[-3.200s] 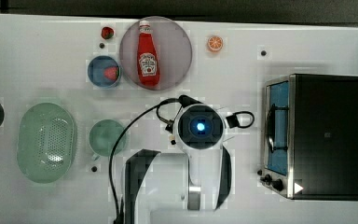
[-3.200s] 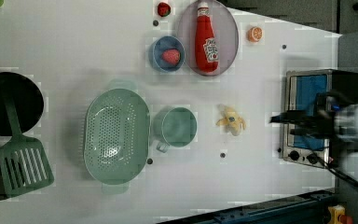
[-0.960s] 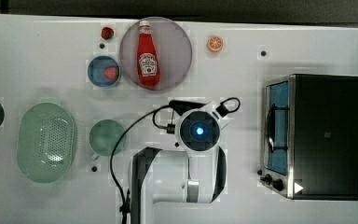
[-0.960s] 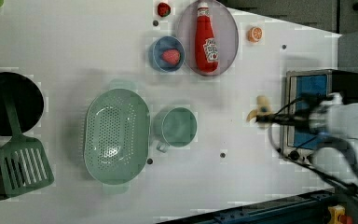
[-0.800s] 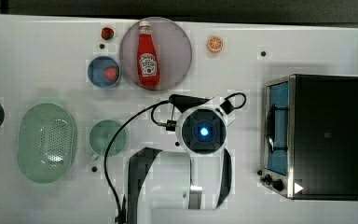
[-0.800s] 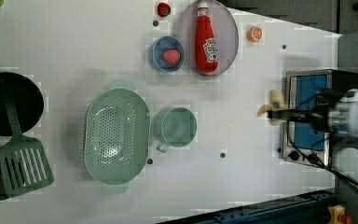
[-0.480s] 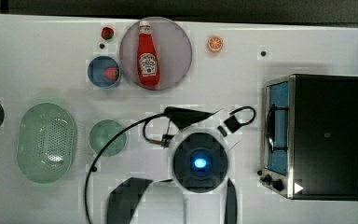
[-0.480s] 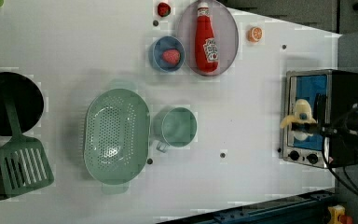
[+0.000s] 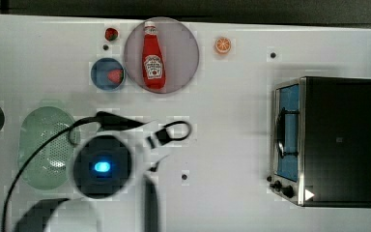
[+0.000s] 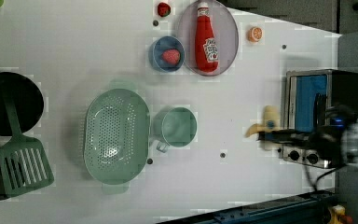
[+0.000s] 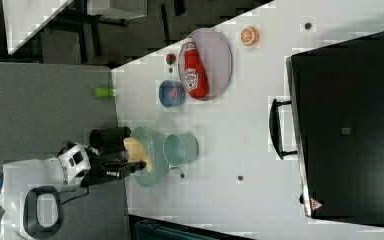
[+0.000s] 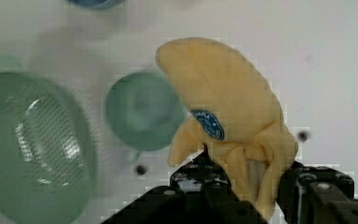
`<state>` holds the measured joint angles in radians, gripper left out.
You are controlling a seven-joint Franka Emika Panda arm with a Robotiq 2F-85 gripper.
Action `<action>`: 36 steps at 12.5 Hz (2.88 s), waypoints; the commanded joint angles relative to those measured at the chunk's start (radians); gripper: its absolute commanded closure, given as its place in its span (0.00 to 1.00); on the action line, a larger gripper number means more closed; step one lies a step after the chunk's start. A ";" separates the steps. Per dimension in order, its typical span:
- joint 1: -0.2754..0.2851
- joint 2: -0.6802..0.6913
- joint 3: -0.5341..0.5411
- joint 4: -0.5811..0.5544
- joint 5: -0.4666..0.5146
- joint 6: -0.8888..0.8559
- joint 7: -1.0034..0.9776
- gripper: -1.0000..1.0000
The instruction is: Pick Banana and place it in mug.
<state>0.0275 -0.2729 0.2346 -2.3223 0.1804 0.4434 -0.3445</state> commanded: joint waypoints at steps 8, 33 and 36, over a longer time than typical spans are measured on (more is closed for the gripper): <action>0.028 0.246 0.220 0.006 -0.100 0.275 0.620 0.68; -0.016 0.045 -0.203 0.307 -0.188 -0.210 0.547 0.00; -0.017 -0.004 -0.290 0.368 -0.188 -0.324 0.538 0.00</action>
<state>-0.0068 -0.3167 -0.0537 -1.9600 -0.0266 0.1716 0.2312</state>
